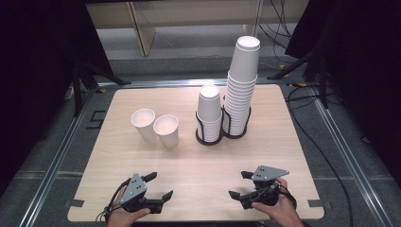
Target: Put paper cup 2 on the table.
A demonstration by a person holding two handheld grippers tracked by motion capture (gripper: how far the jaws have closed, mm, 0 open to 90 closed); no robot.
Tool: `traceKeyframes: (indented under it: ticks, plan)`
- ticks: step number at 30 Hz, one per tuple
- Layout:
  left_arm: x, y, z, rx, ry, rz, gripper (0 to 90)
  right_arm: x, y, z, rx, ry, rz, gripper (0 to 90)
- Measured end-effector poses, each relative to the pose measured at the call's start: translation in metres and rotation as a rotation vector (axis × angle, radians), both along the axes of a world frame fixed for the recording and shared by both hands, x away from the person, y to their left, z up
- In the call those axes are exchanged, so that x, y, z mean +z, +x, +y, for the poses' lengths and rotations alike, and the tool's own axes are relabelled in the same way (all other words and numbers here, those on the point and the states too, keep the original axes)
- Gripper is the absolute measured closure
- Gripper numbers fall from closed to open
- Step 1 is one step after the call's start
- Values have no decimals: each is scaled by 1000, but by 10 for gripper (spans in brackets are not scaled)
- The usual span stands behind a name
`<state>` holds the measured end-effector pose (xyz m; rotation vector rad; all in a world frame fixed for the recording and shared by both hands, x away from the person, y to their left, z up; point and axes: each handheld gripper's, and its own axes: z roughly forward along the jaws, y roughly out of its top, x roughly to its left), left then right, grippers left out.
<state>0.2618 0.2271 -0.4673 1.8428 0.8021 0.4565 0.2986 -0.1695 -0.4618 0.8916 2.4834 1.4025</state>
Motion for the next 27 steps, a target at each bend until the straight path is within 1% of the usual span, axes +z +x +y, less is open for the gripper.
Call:
traceKeyframes:
  ticks: [1, 2, 3, 4, 5, 6, 7, 9, 10, 11, 12, 13, 14, 15, 16, 19, 21, 22, 23, 27]
  plan:
    - [-1, -3, -2, -13, 6, 1, 142, -2, -3, 0, 15, -13, 8, 156]
    - [-1, -4, -2, -17, 40, 2, 142, -2, -4, 1, 14, -20, 1, 157]
    - [-1, -5, -3, -29, 52, 4, 141, -2, -6, 1, 21, -32, 6, 156]
    - [-1, -5, -3, -29, 52, 4, 142, -3, -7, 2, 36, -38, 9, 157]
    - [-3, -7, -6, -39, 58, 2, 142, -3, -9, 3, 42, -52, 9, 157]
    - [-3, -7, -7, -51, 71, 4, 142, -4, -9, 4, 57, -51, 9, 157]
    - [-4, -7, -9, -54, 71, 2, 142, -5, -10, 5, 56, -71, 11, 157]
    - [-4, -7, -11, -67, 84, -2, 142, -5, -11, 7, 70, -84, 4, 157]
    - [-4, -7, -10, -75, 94, -6, 142, -5, -11, 8, 74, -91, 11, 157]
    - [-4, -7, -10, -75, 94, -6, 142, -5, -12, 8, 79, -101, -4, 157]
    - [-4, -8, -11, -78, 82, -7, 142, -4, -13, 9, 84, -105, 6, 157]
    - [-4, -8, -11, -76, 81, -11, 142, -5, -13, 10, 85, -98, 5, 157]
    - [-3, -8, -11, -67, 96, -11, 142, -5, -13, 9, 83, -108, 0, 157]
    - [-3, -8, -11, -67, 95, -13, 142, -5, -13, 9, 85, -108, 5, 157]
    - [-3, -8, -11, -65, 94, -12, 142, -5, -12, 9, 84, -112, -5, 157]
    - [-3, -8, -11, -68, 90, -13, 142, -6, -12, 9, 83, -114, -8, 157]
    - [-3, -8, -12, -67, 83, -13, 142, -6, -12, 10, 82, -117, -7, 157]
    - [-3, -7, -12, -79, 83, -11, 142, -7, -13, 11, 88, -111, 12, 157]
    - [-3, -7, -11, -82, 93, -13, 142, -6, -13, 11, 89, -115, 11, 157]
    - [-3, -7, -11, -83, 92, -13, 142, -6, -13, 11, 83, -113, 8, 157]
